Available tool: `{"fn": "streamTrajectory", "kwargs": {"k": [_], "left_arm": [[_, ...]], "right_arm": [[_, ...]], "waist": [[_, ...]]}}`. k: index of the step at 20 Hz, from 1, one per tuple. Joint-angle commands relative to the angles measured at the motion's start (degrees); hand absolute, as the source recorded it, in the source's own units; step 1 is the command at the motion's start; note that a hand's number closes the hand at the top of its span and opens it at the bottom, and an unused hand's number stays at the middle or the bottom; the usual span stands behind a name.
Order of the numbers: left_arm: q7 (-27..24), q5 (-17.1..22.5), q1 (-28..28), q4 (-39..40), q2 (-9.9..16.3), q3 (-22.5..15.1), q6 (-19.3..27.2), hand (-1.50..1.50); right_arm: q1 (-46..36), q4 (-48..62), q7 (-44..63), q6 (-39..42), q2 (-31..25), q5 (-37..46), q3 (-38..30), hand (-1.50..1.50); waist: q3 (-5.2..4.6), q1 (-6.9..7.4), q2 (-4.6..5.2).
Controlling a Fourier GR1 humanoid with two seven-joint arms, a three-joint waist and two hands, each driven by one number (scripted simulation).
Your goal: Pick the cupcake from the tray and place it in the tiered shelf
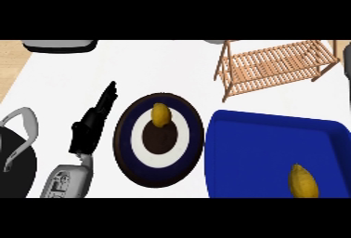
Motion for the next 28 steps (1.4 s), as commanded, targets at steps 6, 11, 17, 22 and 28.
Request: {"fn": "streamTrajectory", "kwargs": {"k": [6, 11, 17, 22, 28], "left_arm": [[0.2, 1.0, -0.3, -0.1, 0.9, 1.3, -1.0, 0.0], [-0.1, -0.9, -0.8, 0.3, -0.8, 0.1, 1.4, 0.0], [0.9, -0.9, -2.2, 2.1, -0.9, 0.5, 1.5, 0.0], [-2.1, 0.4, 1.3, 1.3, 0.0, 0.9, -0.4, 0.0], [1.2, -0.3, 1.4, -1.2, -1.3, -0.3, 0.7, 0.0]], "right_arm": [[1.6, -0.2, 5.0, -2.4, -0.6, 0.0, -0.3, -1.5], [-2.0, 2.6, 1.9, 0.4, -2.8, -7.9, -4.8, -1.5], [-0.1, -4.8, 4.5, 5.5, -1.2, -12.8, -3.3, -1.5], [-3.9, -5.2, 7.9, 5.0, -3.8, -16.1, -5.7, -1.5], [-5.5, -5.3, 9.6, 3.5, -9.9, -24.1, -15.9, -1.5]], "waist": [[0.02, -0.34, -0.19], [0.03, -0.31, -0.1], [0.01, -1.0, -0.35], [0.0, -0.52, -0.27], [0.05, -0.73, -0.29]]}}
